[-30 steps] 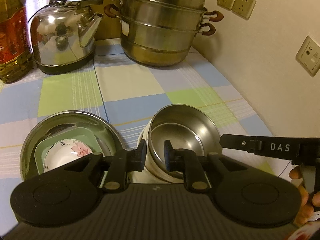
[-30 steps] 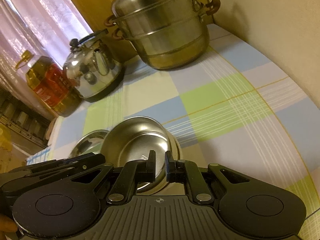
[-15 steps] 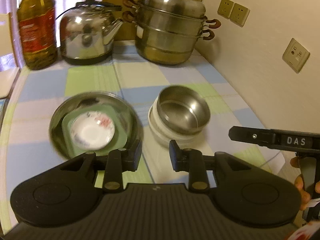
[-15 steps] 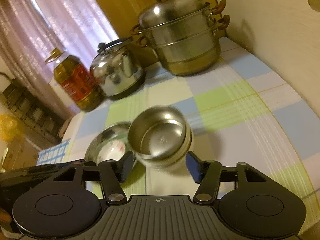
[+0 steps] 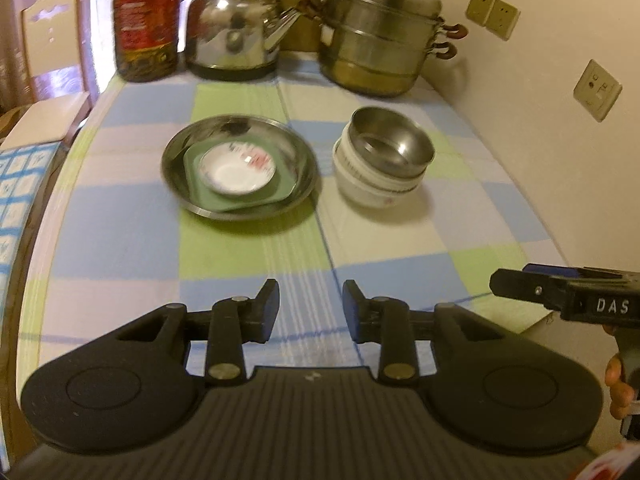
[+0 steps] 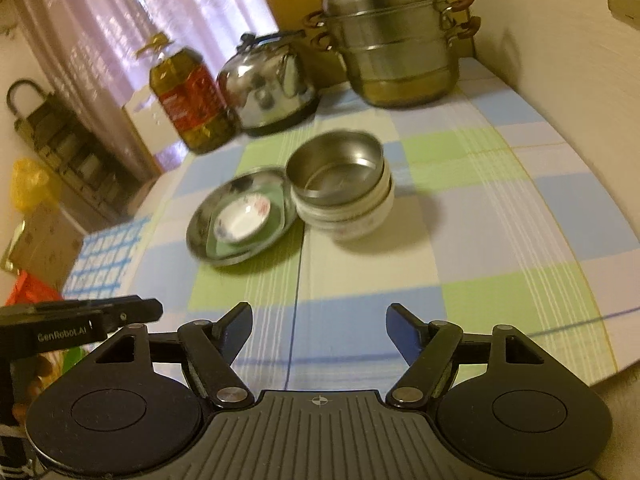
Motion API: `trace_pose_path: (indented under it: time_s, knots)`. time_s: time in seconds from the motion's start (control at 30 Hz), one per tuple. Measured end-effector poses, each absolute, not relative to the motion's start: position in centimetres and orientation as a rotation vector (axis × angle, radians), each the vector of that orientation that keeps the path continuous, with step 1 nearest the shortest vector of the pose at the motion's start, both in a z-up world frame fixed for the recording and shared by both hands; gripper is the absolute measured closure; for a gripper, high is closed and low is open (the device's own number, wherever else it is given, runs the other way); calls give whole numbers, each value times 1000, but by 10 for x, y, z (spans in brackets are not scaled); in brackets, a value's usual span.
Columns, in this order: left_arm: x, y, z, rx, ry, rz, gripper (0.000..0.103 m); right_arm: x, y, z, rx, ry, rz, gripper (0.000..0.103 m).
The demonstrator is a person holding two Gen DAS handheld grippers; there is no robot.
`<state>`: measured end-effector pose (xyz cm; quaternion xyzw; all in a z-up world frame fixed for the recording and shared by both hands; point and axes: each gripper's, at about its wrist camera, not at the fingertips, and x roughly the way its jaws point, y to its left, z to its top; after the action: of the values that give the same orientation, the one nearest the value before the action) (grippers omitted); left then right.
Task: Organize plates and bowls
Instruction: 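Open the right tool and pull it back from the bowl stack, then move the right tool back toward the bowl stack's rim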
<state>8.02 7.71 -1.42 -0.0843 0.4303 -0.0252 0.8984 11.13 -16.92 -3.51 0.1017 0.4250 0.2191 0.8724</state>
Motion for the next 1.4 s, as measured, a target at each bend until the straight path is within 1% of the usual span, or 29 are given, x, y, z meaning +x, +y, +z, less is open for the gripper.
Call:
trace_pose_path:
  time_s: [0.33,0.6,1.03,1.4]
  knots:
    - [32,75,-27,-188,929,14,72,79,-160,-64,144,974,512,29]
    - [15,83,-34,-203,954,52,72,68,-151,-72,117,1012,526,29]
    - [25,106,-38,-196,979,38,72,83,-122,-74,103,1036,517,29]
    - [60,131,-39,-168,990,-47,71,99,-105,-75,150,1055,430,29]
